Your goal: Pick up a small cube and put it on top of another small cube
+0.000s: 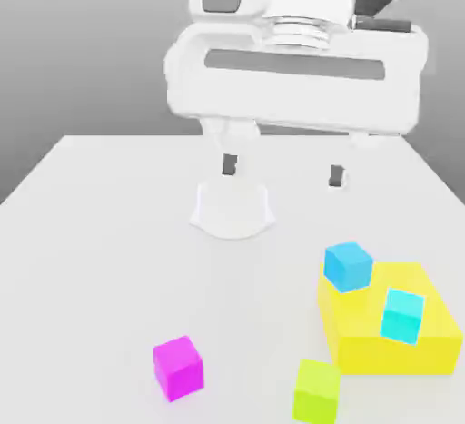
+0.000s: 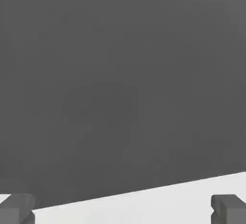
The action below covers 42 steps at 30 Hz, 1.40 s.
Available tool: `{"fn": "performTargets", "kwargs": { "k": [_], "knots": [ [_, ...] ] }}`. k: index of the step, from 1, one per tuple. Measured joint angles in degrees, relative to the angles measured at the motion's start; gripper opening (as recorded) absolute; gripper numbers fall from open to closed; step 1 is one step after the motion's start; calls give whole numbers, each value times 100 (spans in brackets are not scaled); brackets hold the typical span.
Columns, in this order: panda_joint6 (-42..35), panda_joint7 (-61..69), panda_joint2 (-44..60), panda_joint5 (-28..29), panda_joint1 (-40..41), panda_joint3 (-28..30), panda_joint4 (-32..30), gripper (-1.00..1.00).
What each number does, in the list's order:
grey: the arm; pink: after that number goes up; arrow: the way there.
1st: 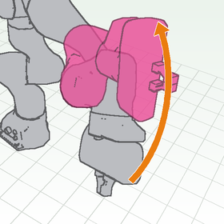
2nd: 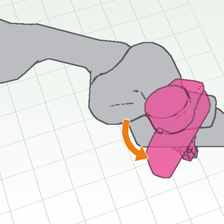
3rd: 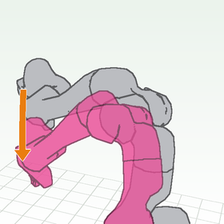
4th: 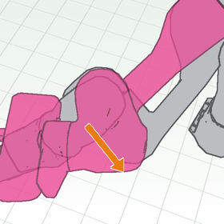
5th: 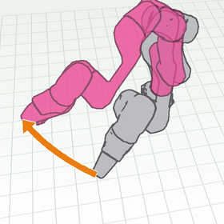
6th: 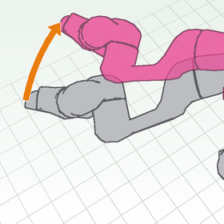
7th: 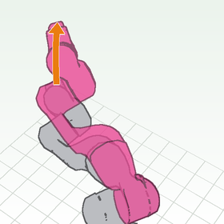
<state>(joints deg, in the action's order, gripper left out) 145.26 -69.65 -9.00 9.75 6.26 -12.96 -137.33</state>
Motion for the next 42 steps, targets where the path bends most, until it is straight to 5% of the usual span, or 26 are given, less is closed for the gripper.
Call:
{"fn": "performTargets", "kwargs": {
  "k": [11,16,17,24,29,36,41,42],
  "knots": [
    [904,-1030,2184,-16,-285,-196,-364,0],
    [1661,-1426,3216,395,-631,202,-213,0],
    [1760,-1475,3344,458,-688,272,-188,-100],
    [1761,-1477,3334,458,-679,261,-190,-100],
    [1067,-1097,2415,-80,-375,-58,-407,-100],
    [514,-1003,1065,-848,803,691,-1156,-100],
    [1210,-1143,1641,-762,999,713,-1263,-100],
    [1396,-1181,1831,-711,980,738,-1260,100]
  ]
}}
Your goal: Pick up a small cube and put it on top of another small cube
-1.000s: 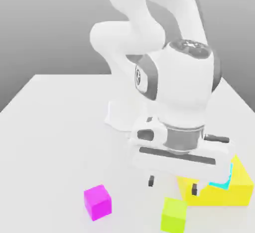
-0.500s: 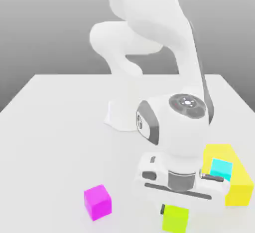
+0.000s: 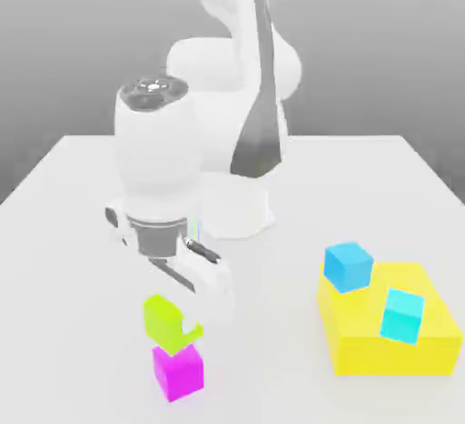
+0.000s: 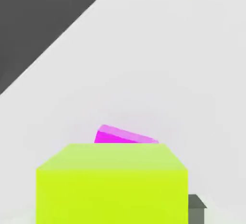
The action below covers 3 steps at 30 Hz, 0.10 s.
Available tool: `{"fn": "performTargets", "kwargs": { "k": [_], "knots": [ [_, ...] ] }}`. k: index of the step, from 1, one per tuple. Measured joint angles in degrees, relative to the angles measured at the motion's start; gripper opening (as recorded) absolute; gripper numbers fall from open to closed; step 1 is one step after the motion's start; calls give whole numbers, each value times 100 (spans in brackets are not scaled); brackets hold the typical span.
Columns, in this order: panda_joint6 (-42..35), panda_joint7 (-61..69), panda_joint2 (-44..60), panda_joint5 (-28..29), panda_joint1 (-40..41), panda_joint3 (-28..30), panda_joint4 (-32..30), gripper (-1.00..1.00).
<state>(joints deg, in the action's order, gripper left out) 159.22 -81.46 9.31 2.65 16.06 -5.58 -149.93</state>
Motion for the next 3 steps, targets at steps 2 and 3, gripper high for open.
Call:
{"fn": "performTargets", "kwargs": {
  "k": [2,3],
  "knots": [
    [0,0,0,0,0,0,0,100],
    [0,0,0,0,0,0,0,100]
  ]
}}
